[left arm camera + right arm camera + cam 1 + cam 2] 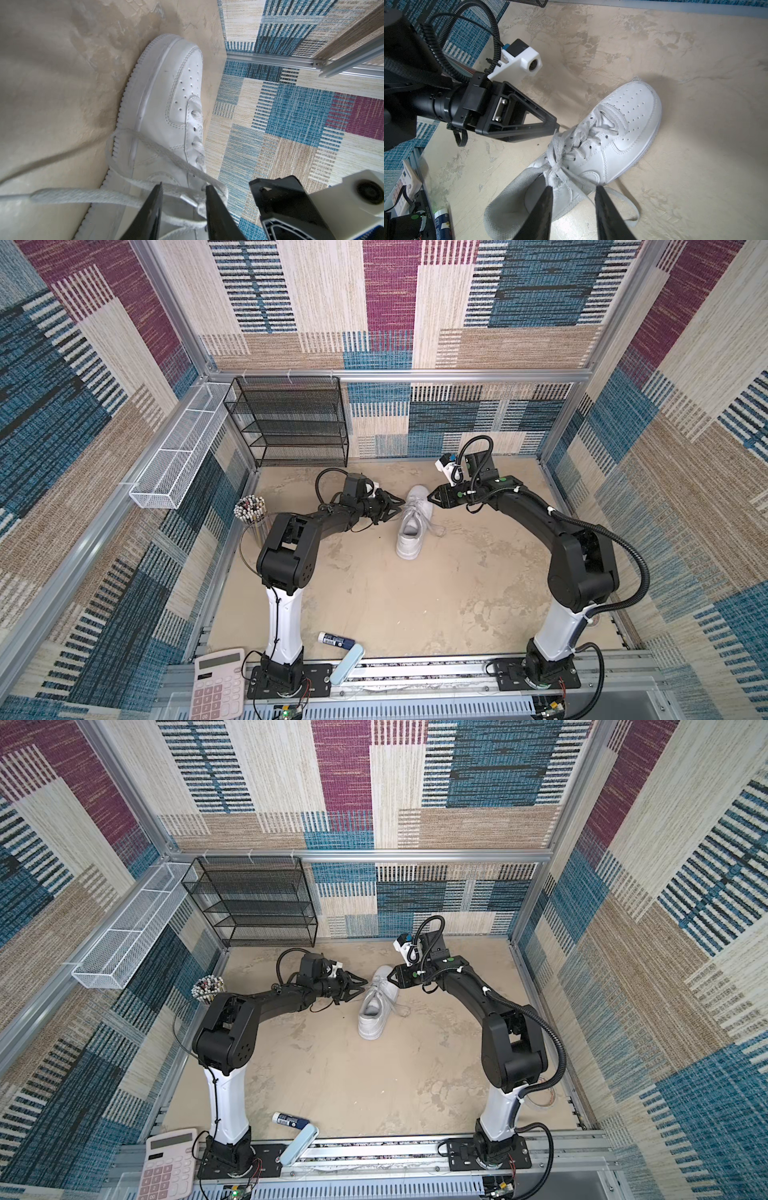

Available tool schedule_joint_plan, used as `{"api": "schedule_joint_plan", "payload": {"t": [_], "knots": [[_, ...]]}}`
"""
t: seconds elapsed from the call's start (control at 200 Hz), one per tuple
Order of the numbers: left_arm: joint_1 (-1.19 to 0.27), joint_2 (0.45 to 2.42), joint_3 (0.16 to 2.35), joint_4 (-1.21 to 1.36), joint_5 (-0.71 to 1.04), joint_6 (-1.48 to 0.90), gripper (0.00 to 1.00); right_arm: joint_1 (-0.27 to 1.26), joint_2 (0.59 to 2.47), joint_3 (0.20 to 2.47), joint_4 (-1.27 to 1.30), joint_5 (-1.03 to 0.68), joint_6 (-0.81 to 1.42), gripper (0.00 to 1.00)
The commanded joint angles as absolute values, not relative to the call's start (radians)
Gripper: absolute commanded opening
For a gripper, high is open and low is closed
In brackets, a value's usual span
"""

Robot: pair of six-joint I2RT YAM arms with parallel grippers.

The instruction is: Tie the shoes

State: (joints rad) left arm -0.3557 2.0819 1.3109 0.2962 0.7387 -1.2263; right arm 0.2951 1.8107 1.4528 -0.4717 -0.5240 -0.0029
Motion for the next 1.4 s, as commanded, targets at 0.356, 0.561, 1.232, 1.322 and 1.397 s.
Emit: {"api": "schedule_joint_plan", "payload": {"t": [0.356,0.561,1.232,1.322,1.397], "knots": [[-0.372,2.088,1.294,0.456,0.746,-1.297,0.28,0.300,1.815,1.453,-0.459,-0.537,0.007,0.36],[-0.372,2.077,1.274,0.460,0.734,-1.295,0.23,0.301,1.812,1.447,-0.462,-0.543,0.010,0.36],[-0.365,2.033,1.275,0.399,0.713,-1.249,0.04,0.369,1.850,1.427,-0.362,-0.519,-0.115,0.39],[-0.364,2.032,1.275,0.398,0.713,-1.249,0.03,0.374,1.872,1.449,-0.362,-0.508,-0.125,0.37],[-0.364,2.030,1.274,0.397,0.713,-1.247,0.03,0.377,1.883,1.456,-0.360,-0.512,-0.128,0.35]]}}
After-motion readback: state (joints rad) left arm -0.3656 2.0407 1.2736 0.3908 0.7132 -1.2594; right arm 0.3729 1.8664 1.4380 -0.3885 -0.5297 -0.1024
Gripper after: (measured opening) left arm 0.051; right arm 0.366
